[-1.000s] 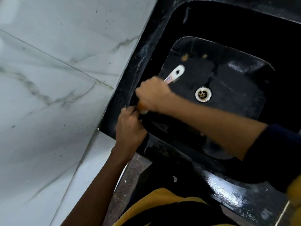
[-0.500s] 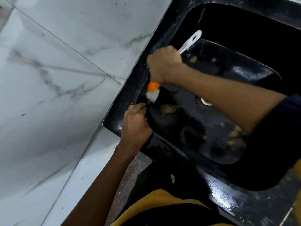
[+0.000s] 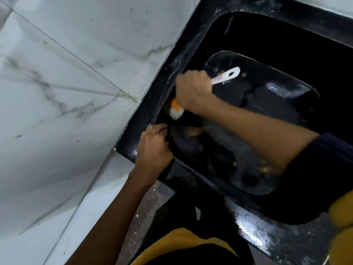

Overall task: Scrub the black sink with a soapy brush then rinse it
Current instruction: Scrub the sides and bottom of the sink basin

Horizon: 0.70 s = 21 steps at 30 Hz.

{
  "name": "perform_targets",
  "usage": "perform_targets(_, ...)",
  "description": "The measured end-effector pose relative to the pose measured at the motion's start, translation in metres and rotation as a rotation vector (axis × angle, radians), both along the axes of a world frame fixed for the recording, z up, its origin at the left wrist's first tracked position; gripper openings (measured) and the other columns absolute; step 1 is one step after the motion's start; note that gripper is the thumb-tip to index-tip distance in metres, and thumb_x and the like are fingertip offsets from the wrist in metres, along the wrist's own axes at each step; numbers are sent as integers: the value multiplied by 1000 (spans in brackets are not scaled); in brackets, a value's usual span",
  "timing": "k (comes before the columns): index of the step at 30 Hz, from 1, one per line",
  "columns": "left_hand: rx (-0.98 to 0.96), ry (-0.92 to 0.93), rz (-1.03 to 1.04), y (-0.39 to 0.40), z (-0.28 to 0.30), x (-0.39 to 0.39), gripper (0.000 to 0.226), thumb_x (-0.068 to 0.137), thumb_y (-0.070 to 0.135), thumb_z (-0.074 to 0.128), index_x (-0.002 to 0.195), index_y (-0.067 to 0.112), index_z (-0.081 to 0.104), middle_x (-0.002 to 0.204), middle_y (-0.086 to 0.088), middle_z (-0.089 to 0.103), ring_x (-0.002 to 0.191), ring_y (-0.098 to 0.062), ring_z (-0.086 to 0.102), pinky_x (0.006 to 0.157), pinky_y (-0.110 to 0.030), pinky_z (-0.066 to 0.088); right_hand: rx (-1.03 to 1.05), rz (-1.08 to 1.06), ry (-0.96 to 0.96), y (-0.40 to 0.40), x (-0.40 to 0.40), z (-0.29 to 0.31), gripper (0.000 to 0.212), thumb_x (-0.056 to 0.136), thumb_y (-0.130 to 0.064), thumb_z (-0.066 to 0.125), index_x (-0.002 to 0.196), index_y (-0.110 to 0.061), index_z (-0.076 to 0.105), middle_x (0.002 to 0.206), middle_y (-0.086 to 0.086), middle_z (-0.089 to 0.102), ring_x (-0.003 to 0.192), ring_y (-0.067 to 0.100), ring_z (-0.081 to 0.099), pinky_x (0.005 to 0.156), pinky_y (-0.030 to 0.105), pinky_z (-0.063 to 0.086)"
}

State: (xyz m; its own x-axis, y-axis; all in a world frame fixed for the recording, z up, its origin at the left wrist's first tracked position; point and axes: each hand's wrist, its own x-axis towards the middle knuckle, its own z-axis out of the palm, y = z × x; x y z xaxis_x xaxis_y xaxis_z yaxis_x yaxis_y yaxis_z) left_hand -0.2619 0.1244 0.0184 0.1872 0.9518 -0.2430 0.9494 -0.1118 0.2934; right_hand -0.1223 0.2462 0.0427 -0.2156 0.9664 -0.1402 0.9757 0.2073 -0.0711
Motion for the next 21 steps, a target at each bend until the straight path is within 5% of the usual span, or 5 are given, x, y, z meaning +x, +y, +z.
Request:
perform_targets(5, -23, 4, -3, 2, 2, 2, 46, 66, -3, 63, 111, -2, 70, 126, -11, 65, 112, -35, 57, 93, -42, 51, 93, -432, -56, 61, 57, -15, 23, 92, -15, 53, 108, -12, 70, 109, 10, 70, 101, 28, 67, 77, 31, 48)
perform_targets(9, -20, 11, -7, 3, 1, 1, 48, 64, 5, 57, 109, 0, 71, 124, -10, 66, 108, -35, 60, 89, -44, 53, 35, -215, 52, -1, -1, 1, 23, 93, -13, 49, 102, -14, 70, 104, 7, 71, 94, 24, 68, 65, 29, 43)
perform_targets(12, -5, -16, -19, 4, 3, 2, 42, 67, 21, 38, 85, 6, 72, 103, -6, 69, 87, -33, 60, 72, -40, 51, -63, 34, 110, -50, -28, 17, 20, 92, -16, 50, 97, -18, 68, 100, 5, 69, 90, 24, 67, 61, 30, 37)
perform_targets(18, -58, 35, -14, 5, 8, 5, 46, 61, -2, 67, 107, -4, 71, 121, -12, 67, 109, -37, 59, 92, -41, 52, 30, -268, -34, 38, 47, -10, 20, 87, -21, 62, 103, -12, 70, 106, 10, 69, 97, 28, 67, 73, 32, 48)
perform_targets(21, -64, 53, -8, 7, 6, 5, 55, 61, -2, 69, 117, -3, 68, 128, -11, 65, 117, -35, 56, 98, -39, 48, 0, -387, -24, 46, 62, -30, 23, 93, -17, 51, 105, -9, 68, 107, 13, 68, 98, 31, 66, 73, 33, 47)
